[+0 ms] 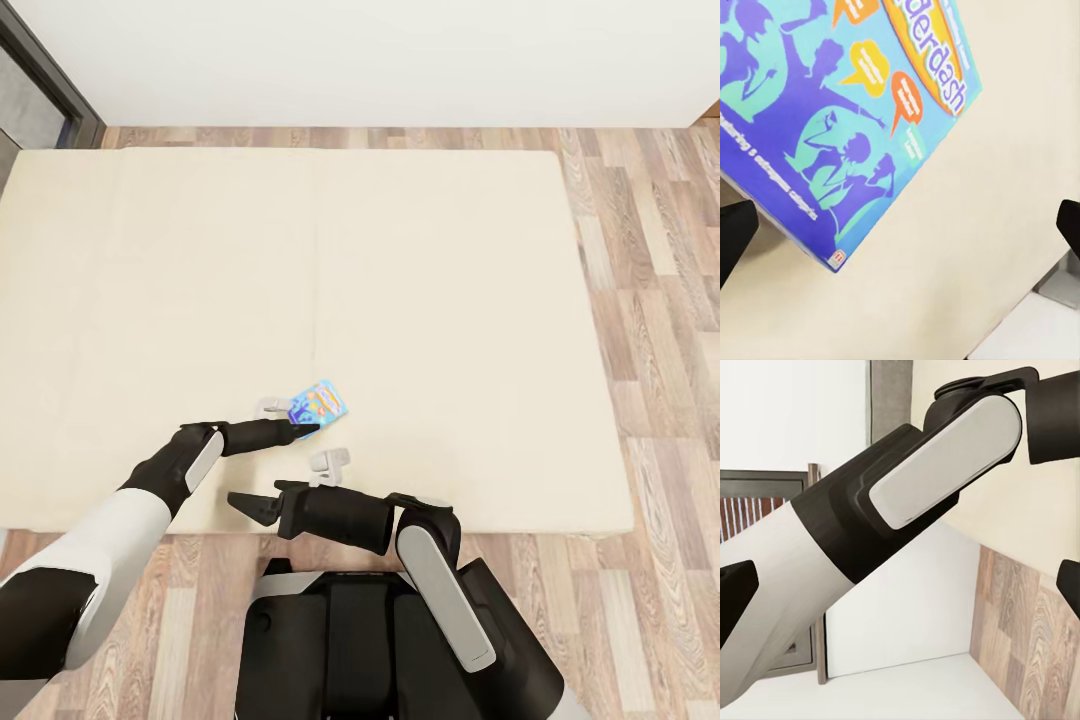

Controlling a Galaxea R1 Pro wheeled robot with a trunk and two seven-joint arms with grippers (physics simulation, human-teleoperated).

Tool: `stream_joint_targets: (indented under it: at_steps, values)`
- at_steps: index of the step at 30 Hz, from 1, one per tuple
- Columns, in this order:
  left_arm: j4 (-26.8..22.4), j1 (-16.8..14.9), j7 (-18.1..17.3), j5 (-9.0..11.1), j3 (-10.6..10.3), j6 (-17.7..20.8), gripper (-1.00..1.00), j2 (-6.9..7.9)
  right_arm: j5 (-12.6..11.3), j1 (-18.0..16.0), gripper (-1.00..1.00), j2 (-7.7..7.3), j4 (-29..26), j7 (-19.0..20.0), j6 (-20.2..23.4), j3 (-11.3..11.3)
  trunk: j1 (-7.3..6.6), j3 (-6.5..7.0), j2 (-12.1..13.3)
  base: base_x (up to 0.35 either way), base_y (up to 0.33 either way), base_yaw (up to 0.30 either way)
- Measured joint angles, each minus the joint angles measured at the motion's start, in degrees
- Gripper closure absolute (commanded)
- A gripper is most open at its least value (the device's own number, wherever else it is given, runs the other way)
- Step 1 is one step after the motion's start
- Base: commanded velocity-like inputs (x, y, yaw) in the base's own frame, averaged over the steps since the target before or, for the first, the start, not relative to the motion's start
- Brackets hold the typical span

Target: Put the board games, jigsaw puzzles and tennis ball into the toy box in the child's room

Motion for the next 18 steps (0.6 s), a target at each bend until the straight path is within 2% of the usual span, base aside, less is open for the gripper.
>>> stream_joint_targets:
  at_steps: [8,18]
  values:
    - [0.0,0.0,0.0,0.0,0.0,0.0,-1.0,0.0,0.0,0.0,-1.0,0.0,0.0,0.0,-0.1,0.0,0.0,0.0,0.0,0.0,-0.155,0.0]
    - [0.0,0.0,0.0,0.0,0.0,0.0,-1.0,0.0,0.0,0.0,-1.0,0.0,0.0,0.2,-0.3,-0.2,0.0,0.0,0.0,0.0,-0.013,0.0]
